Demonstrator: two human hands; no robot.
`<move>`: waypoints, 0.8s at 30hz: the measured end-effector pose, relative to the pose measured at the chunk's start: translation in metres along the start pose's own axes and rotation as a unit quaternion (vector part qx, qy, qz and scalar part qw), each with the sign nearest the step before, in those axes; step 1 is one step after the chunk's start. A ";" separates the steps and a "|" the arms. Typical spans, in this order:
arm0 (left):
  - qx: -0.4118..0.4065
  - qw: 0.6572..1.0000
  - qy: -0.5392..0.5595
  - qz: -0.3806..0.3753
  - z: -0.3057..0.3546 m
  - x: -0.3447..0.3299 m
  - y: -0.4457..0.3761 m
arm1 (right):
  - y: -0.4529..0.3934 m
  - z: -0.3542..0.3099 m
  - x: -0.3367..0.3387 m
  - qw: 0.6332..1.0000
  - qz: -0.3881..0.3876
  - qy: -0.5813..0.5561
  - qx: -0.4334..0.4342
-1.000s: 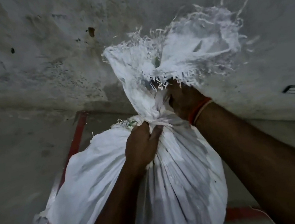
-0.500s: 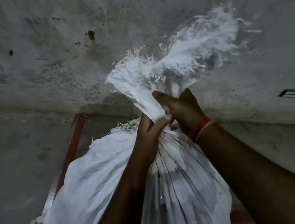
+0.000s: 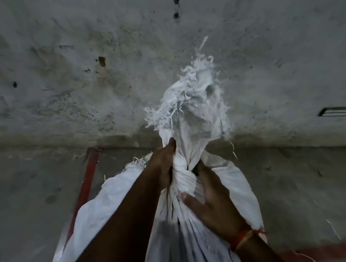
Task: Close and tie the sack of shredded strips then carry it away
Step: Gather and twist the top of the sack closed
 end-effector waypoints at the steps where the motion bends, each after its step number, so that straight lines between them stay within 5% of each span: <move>1: -0.005 0.999 -0.027 0.018 -0.003 0.001 -0.003 | 0.000 0.001 -0.002 1.000 0.002 0.020 -0.003; 8: -0.146 0.936 -0.295 0.126 0.009 0.012 0.020 | 0.001 0.012 -0.001 0.998 0.030 0.055 -0.005; 13: -0.211 0.934 -0.258 0.125 0.012 0.015 0.062 | 0.012 0.011 0.005 0.998 0.054 0.039 -0.008; 18: -0.307 0.866 -0.332 0.215 0.019 0.020 0.126 | 0.039 0.007 0.026 0.997 0.079 -0.015 -0.023; 24: -0.365 0.871 -0.308 0.113 0.019 -0.022 0.196 | 0.084 0.003 0.071 0.994 0.086 -0.055 -0.035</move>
Point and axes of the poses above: each hand's wrist, its own y-axis away from the middle knuckle, its own x-axis out of the back of the hand, z = x × y, the point moved 4 cm from there along -y, towards the middle knuckle, and after that the axes turned 7 degrees about -x, right-handed, at the moved point
